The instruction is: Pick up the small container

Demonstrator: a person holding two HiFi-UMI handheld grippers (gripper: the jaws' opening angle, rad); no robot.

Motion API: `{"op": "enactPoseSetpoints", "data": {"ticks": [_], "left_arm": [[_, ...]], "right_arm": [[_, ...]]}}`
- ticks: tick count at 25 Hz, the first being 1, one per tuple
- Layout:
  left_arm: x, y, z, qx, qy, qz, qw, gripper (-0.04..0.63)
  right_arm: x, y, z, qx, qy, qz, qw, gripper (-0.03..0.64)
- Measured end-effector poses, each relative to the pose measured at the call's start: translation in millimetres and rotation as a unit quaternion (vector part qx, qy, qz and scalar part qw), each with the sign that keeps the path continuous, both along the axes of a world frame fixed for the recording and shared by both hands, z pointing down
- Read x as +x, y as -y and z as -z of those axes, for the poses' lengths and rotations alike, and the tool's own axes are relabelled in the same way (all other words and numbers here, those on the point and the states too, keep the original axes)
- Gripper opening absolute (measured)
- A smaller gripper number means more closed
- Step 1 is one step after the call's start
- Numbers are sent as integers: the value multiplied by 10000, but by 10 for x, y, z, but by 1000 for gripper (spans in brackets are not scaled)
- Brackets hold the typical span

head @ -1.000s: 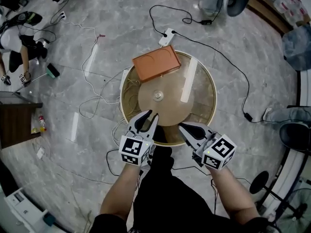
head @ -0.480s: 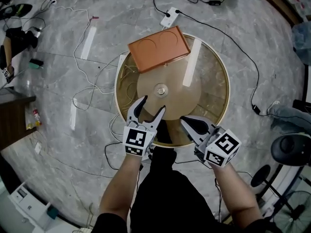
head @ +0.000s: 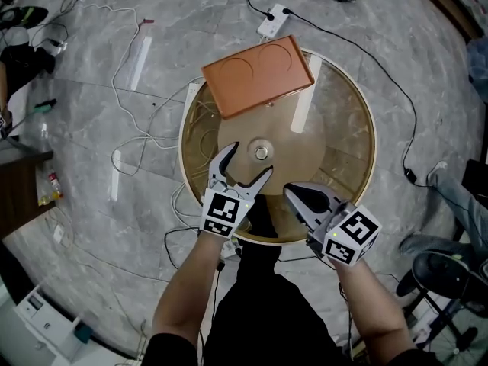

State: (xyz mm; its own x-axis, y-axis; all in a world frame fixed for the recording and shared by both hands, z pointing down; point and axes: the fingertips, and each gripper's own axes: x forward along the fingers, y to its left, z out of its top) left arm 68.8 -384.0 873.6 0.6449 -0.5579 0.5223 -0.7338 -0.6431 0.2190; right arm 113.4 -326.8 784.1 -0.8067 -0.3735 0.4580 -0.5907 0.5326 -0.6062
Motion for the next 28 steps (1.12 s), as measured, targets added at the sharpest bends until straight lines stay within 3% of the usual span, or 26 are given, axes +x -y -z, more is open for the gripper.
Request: {"op": "enactPoseSetpoints", "data": {"ticks": [9, 16, 23, 28], "left_arm": [[232, 152, -270, 139, 44, -226, 9996, 383], [365, 188, -540, 105, 71, -155, 9998, 382], [346, 230, -624, 176, 453, 21, 9988, 367], [262, 261, -500, -80, 567, 278, 9980, 347]], "right_arm": [[214, -2, -317, -205, -170, -126, 9996, 15], [310, -27, -500, -423, -261, -114, 9987, 15], [439, -7, -315, -374, -332, -247, 9984, 15], [561, -34, -23, -384, -379, -229, 9983, 15]]}}
